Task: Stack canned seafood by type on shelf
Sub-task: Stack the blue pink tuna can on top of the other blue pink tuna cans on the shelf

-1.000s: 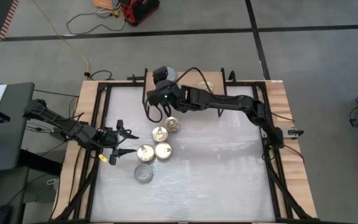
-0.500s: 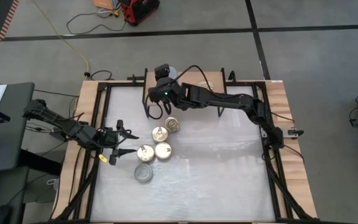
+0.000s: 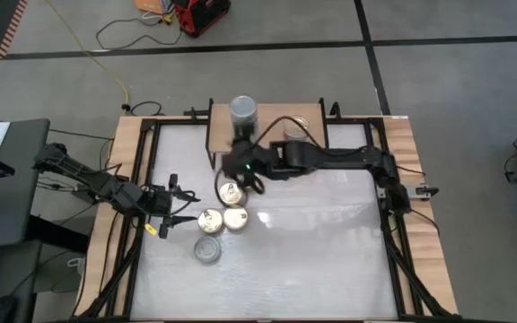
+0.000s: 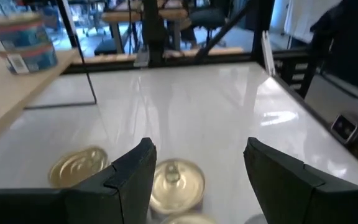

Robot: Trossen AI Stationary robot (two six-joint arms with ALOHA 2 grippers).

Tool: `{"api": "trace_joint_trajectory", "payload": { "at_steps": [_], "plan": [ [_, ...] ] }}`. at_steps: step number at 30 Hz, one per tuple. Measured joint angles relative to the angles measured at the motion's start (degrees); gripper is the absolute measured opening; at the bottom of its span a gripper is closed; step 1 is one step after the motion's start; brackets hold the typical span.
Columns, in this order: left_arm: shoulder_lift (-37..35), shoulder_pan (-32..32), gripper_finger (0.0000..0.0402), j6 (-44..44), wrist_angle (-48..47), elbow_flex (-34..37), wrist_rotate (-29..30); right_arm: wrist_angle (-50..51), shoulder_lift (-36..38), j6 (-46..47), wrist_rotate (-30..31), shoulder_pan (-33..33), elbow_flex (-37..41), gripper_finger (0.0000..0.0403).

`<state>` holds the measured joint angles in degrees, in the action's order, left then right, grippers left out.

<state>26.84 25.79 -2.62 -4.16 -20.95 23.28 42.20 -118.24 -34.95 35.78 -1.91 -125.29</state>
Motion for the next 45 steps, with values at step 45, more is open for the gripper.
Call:
{"api": "trace_joint_trajectory", "payload": {
  "at_steps": [45],
  "plan": [
    [10.57, -0.01, 0.0233, -20.14, 0.12, 0.02, 9.80, -36.85, 2.74, 42.58, -12.74, -12.40, 47.74, 0.0197]
  ]
}}
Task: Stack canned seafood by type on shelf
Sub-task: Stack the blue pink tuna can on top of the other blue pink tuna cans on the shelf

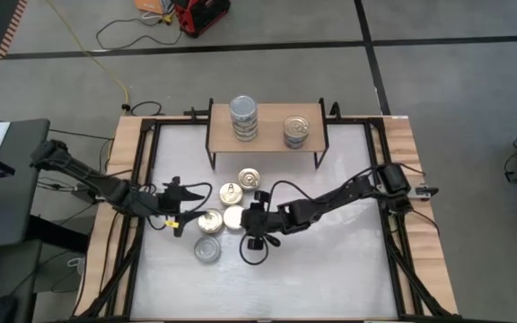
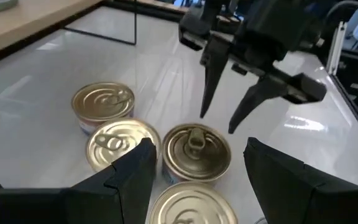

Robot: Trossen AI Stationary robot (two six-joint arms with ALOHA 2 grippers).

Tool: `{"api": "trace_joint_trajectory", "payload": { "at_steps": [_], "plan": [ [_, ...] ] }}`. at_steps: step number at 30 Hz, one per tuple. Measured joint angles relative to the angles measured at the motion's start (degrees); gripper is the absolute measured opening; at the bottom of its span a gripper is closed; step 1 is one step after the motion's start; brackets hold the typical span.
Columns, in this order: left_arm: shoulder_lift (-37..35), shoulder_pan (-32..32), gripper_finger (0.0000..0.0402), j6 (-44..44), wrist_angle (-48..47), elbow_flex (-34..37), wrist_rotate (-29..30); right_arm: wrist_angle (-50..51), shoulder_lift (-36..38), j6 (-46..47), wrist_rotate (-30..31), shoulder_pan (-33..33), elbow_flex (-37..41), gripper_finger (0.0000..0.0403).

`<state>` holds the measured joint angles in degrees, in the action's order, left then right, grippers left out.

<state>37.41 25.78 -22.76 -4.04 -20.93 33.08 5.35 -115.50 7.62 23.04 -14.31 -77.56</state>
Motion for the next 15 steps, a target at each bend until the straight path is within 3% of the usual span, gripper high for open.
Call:
{"api": "trace_joint_trajectory", "payload": {
  "at_steps": [15],
  "plan": [
    [0.78, 0.00, 0.0233, 0.69, 3.16, -0.02, -0.59, -1.73, -0.11, 2.16, -0.63, 0.15, 4.50, 0.0156]
  ]
}}
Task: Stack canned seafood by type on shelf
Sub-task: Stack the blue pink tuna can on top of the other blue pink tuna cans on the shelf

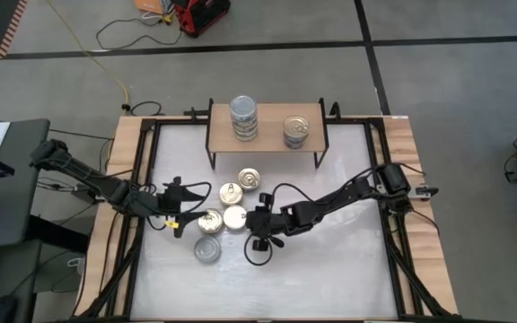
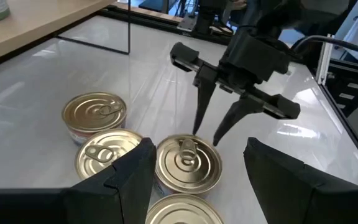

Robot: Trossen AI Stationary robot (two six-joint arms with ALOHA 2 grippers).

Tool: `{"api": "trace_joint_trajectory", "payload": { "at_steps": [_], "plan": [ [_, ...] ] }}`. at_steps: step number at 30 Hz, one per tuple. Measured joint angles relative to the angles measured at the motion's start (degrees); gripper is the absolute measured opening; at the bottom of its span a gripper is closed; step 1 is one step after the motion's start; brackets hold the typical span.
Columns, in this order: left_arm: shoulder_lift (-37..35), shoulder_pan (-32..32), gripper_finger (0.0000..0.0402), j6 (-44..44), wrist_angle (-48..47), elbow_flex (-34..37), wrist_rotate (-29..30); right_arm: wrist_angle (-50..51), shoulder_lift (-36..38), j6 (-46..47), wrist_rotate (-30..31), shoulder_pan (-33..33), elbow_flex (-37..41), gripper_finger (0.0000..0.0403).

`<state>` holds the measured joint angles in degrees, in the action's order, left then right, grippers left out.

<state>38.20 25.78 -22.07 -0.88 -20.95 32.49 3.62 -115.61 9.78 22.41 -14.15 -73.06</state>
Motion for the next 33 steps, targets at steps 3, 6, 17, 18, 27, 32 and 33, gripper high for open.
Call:
{"api": "trace_joint_trajectory", "payload": {
  "at_steps": [3, 6, 17, 18, 27, 32, 33],
  "plan": [
    [0.00, 0.00, 0.0233, 0.31, 0.00, 0.00, -0.09, -0.80, 0.00, 1.64, 0.03, -0.02, 1.44, 0.0153],
    [0.00, 0.00, 0.0233, 0.34, 0.00, 0.00, -0.11, -0.25, 0.00, 2.27, 0.00, -0.25, 2.36, 0.0148],
    [0.00, 0.00, 0.0233, 0.33, -0.01, 0.00, -0.35, -1.41, 0.87, 15.95, 0.59, 1.11, -0.12, 0.0137],
    [0.00, 0.00, 0.0233, 0.33, 0.00, 0.00, -0.49, -0.17, 1.02, 20.06, 0.46, 1.36, -0.48, 0.0137],
    [0.00, 0.00, 0.0233, 1.43, -0.09, 0.00, -0.50, 7.30, 1.07, 42.21, -9.30, 4.88, -2.35, 0.0137],
    [0.00, 0.00, 0.0233, 2.32, -0.13, 0.00, -1.06, 7.80, 1.07, 42.46, -9.71, 5.42, -2.58, 0.0137],
    [0.00, 0.00, 0.0233, 2.34, -0.13, 0.00, -1.11, 8.85, 1.07, 42.45, -9.52, 5.42, -3.15, 0.0137]
  ]
}}
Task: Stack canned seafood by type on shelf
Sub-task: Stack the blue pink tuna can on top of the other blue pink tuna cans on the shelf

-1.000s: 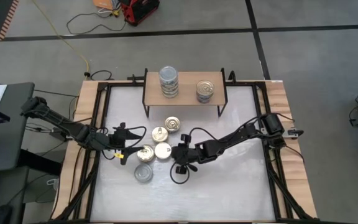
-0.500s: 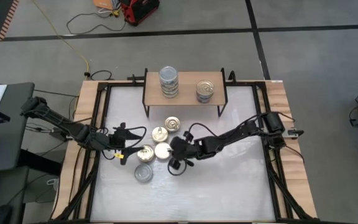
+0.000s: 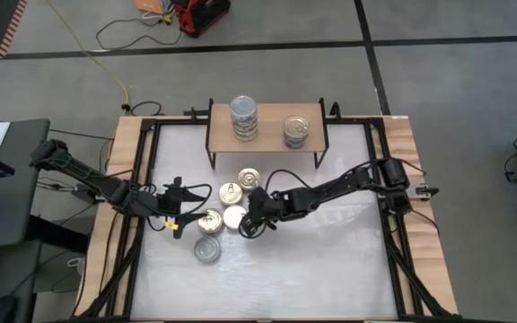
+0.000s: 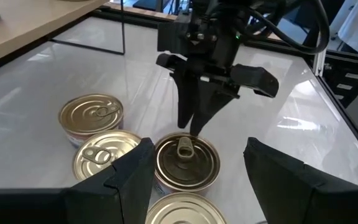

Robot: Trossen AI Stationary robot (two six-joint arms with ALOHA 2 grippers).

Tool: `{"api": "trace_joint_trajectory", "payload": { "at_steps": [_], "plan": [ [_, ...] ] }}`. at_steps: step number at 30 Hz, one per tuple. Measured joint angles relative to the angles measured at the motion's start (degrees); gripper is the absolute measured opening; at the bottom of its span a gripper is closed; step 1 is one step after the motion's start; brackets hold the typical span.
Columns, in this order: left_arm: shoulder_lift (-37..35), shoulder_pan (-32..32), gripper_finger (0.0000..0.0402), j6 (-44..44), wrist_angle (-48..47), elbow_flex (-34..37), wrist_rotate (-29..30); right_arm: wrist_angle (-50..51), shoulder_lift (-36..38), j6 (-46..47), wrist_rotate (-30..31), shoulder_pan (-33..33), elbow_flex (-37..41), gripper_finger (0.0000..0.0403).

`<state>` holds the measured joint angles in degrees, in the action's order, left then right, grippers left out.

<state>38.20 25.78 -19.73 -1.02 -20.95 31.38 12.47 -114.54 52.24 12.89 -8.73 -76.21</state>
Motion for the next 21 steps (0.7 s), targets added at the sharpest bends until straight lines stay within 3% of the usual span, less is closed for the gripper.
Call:
{"api": "trace_joint_trajectory", "payload": {
  "at_steps": [10, 21],
  "plan": [
    [0.00, 0.00, 0.0233, 0.22, 0.00, 0.00, -0.02, 14.76, -0.04, -0.16, 6.00, -1.39, -10.14, 0.0135],
    [0.01, 0.01, 0.0233, 0.40, 0.07, 0.00, 0.27, 13.59, -0.94, 1.82, 8.85, -3.26, -10.85, 0.0107]
  ]
}}
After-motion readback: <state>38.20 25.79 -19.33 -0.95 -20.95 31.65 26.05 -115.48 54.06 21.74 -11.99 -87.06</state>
